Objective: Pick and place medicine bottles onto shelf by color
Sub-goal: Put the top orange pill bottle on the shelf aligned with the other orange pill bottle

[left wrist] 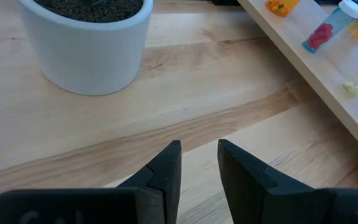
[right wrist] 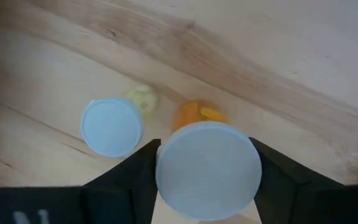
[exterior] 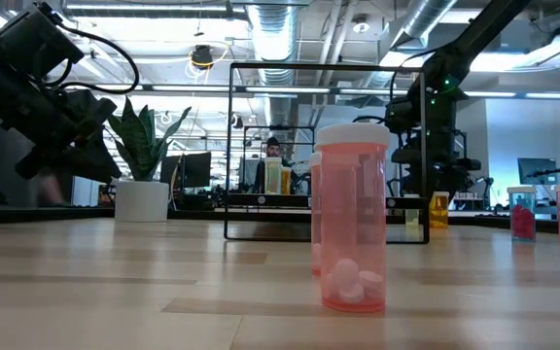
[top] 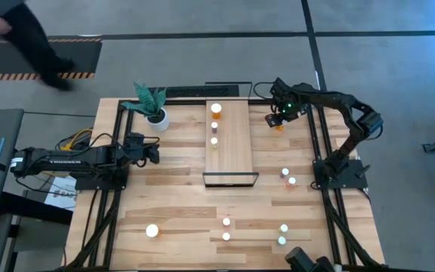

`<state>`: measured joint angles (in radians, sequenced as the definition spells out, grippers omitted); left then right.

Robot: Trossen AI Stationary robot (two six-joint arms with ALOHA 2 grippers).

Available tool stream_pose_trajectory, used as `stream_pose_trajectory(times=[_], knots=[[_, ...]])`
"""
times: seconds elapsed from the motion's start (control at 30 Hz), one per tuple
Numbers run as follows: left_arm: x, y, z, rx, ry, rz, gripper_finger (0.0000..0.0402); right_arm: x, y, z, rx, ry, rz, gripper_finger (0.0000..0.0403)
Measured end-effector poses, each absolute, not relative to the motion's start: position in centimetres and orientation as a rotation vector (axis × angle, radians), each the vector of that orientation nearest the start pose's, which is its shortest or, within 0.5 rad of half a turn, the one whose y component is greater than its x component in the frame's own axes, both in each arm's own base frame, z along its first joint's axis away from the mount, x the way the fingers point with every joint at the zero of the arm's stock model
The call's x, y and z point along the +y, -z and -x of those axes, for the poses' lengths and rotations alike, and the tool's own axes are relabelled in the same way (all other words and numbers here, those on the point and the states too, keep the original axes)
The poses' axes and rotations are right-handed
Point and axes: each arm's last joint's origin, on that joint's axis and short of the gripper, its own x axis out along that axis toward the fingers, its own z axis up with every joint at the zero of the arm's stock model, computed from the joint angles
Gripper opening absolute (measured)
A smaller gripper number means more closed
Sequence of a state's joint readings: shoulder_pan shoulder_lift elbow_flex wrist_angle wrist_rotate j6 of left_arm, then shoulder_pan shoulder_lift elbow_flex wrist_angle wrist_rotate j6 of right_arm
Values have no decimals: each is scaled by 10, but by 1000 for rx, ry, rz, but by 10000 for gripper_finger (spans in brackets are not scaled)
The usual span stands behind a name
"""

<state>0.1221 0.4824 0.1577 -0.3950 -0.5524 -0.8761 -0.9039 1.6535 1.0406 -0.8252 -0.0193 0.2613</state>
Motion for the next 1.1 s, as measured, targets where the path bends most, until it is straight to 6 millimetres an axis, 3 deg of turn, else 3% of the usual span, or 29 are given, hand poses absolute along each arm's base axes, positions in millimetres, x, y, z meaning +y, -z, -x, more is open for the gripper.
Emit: stream_pose_trajectory(times=[0.33, 0.57, 0.87, 1.1], knots=[[28, -144, -104, 382, -904, 650, 91, -221, -182, -177, 1257, 894, -919, 225], [28, -144, -104, 382, -904, 650, 91, -198, -203, -182, 1242, 892, -934, 220], [28, -144, -104, 382, -904, 650, 91, -155, -224, -208, 1188, 870, -839, 209], [28, -144, -104, 382, -904, 650, 91, -144, -238, -234, 1163, 817, -746, 207]])
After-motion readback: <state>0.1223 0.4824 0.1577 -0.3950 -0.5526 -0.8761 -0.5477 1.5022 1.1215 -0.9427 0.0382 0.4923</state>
